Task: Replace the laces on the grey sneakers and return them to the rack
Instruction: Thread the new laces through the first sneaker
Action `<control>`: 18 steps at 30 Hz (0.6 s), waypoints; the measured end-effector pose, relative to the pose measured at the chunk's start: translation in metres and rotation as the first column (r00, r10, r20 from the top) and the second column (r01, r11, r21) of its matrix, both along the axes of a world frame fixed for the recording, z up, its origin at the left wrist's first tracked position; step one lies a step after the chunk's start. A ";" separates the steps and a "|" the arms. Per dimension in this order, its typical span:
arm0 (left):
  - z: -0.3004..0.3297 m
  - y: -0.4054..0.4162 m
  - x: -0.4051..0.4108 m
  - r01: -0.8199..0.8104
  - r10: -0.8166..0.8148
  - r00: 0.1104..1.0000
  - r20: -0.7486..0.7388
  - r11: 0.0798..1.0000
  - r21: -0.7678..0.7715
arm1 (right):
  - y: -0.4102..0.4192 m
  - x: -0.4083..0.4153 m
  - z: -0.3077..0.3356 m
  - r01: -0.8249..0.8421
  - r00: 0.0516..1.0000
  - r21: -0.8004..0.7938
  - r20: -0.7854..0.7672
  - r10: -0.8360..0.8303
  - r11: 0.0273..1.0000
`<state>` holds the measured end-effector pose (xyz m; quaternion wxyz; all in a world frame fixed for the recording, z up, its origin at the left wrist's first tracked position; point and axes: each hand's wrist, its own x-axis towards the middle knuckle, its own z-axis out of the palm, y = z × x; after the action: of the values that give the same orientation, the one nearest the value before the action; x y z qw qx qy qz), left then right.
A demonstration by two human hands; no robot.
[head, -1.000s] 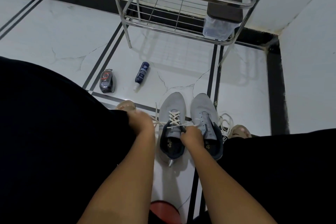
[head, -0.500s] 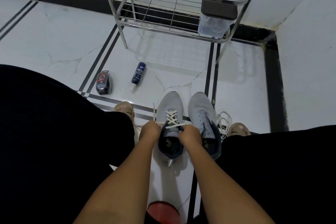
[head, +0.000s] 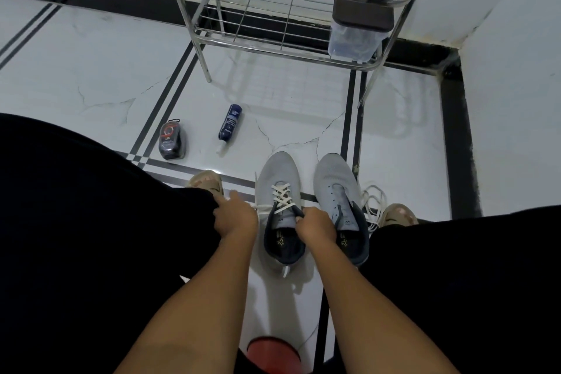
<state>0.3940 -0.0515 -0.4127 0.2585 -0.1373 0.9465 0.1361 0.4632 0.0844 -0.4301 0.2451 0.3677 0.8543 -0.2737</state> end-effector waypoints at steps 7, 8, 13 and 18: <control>-0.012 0.016 0.000 0.375 -0.378 0.925 0.045 0.925 0.054 | 0.000 0.001 0.000 0.011 1.000 -0.029 -0.006 -0.012 1.000; -0.014 0.016 -0.001 0.311 -0.316 0.947 0.054 0.947 0.082 | 0.000 0.001 0.000 0.007 1.000 -0.036 -0.004 -0.007 0.999; 0.019 0.026 -0.025 -0.004 -0.090 0.976 0.196 0.900 0.435 | 0.004 -0.002 0.002 -0.070 0.997 -0.060 0.016 0.071 0.996; 0.073 0.025 -0.040 -0.227 0.032 0.964 0.263 0.615 0.755 | 0.009 -0.011 0.019 -0.088 0.996 -0.156 -0.010 0.087 0.984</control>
<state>0.3543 -0.0269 -0.3396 0.3863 -0.0947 0.7460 0.5342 0.4517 0.0937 -0.4115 0.2835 0.3091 0.8460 -0.3293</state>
